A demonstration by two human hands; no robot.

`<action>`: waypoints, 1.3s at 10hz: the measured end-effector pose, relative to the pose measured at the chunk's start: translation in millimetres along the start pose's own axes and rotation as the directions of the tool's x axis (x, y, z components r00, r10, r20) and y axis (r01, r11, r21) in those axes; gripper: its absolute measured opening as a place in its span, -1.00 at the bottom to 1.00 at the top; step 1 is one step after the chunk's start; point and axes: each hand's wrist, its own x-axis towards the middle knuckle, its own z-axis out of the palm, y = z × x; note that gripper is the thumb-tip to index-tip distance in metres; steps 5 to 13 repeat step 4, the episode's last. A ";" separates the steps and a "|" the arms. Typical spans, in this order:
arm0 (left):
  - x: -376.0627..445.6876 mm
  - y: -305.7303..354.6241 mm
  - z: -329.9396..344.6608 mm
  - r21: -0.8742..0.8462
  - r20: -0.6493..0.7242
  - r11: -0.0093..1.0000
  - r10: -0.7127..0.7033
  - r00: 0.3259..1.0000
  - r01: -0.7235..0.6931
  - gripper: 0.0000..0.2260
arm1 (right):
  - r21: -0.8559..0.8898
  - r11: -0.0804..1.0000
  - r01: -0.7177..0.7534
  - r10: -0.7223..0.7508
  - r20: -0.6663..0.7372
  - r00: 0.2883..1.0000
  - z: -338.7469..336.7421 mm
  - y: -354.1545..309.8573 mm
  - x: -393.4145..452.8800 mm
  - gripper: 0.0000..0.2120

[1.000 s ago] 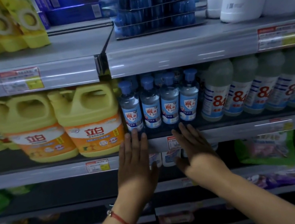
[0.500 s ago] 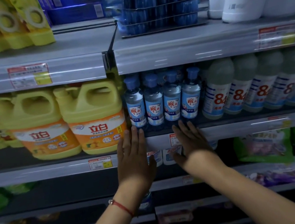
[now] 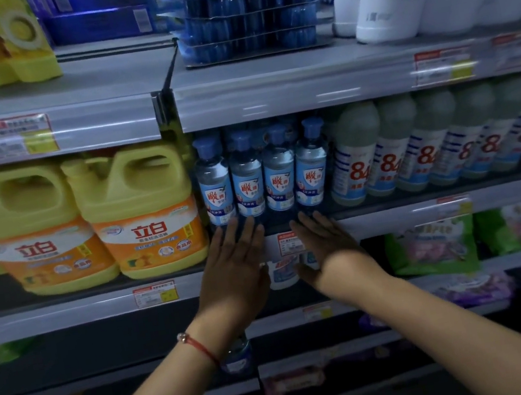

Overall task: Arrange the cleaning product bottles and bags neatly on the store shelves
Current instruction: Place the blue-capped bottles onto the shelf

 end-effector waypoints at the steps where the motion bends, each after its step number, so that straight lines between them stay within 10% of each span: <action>1: -4.2 2.5 -5.9 -0.035 0.094 0.999 -0.027 0.995 0.031 -0.39 | 0.010 1.000 -0.020 0.020 0.063 0.998 -10.3 -2.3 0.0 -0.26; 4: -7.6 27.3 -83.5 0.058 0.289 0.947 -0.318 0.903 0.315 -0.32 | 0.163 0.974 -0.158 0.151 0.056 0.987 -50.8 1.7 -31.2 -0.57; 13: -7.6 27.3 -83.5 0.058 0.289 0.947 -0.318 0.903 0.315 -0.32 | 0.163 0.974 -0.158 0.151 0.056 0.987 -50.8 1.7 -31.2 -0.57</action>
